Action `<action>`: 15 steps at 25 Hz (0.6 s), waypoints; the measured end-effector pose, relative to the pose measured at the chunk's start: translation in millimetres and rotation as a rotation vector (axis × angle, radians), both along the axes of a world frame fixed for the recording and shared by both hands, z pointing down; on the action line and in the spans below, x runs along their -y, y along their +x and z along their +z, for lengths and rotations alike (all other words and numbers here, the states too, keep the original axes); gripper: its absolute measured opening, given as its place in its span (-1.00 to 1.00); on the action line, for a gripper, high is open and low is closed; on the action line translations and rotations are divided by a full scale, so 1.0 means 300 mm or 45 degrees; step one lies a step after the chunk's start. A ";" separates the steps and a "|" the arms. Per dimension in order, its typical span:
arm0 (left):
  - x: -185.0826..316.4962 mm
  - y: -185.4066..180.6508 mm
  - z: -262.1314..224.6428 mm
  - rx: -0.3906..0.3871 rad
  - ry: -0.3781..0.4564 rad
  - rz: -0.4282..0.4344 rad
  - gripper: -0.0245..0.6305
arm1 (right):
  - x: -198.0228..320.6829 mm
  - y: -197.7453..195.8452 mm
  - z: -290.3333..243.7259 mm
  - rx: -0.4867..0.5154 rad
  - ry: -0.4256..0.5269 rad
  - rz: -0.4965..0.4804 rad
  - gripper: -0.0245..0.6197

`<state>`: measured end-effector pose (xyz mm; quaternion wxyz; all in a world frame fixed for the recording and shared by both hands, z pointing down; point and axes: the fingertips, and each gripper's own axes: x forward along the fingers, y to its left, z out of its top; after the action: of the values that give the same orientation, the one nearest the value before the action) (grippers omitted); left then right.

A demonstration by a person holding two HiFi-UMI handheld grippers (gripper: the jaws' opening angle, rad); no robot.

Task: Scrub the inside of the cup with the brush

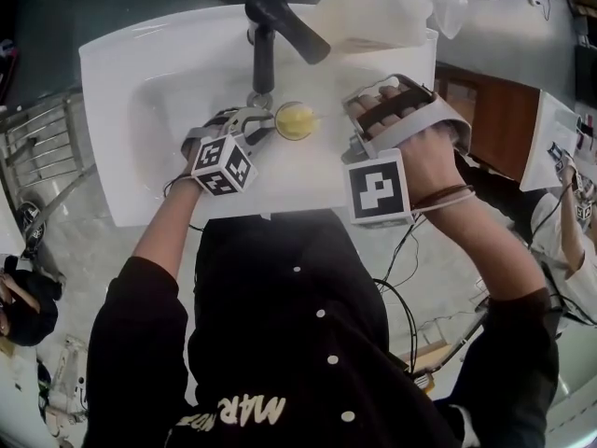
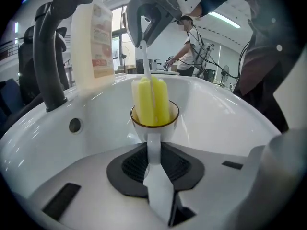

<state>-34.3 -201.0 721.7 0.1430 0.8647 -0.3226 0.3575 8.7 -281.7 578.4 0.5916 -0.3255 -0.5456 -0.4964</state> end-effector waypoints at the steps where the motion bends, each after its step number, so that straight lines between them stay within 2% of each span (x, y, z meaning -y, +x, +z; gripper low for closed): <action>1: 0.001 0.002 -0.003 0.002 -0.010 0.006 -0.65 | -0.006 -0.002 0.006 -0.023 0.028 -0.054 -0.80; 6: 0.005 0.007 -0.012 0.023 -0.064 0.009 -0.66 | -0.057 -0.039 0.075 -0.084 0.166 -0.339 -0.80; 8: 0.003 0.010 -0.013 0.033 -0.086 -0.006 -0.66 | -0.070 -0.045 0.110 -0.096 0.197 -0.375 -0.80; 9: 0.003 0.011 -0.012 0.039 -0.095 -0.016 -0.66 | -0.068 -0.046 0.125 -0.090 0.200 -0.352 -0.80; 11: 0.003 0.012 -0.008 0.052 -0.104 -0.040 -0.66 | -0.048 -0.038 0.146 -0.068 0.150 -0.194 -0.80; 15: 0.010 0.015 -0.016 0.096 -0.078 -0.051 -0.66 | -0.010 0.036 0.181 -0.102 -0.148 0.387 -0.79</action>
<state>-29.9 -204.1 716.9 0.1643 0.8392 -0.3338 0.3967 19.6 -278.8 632.7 0.6614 -0.2926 -0.5922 -0.3555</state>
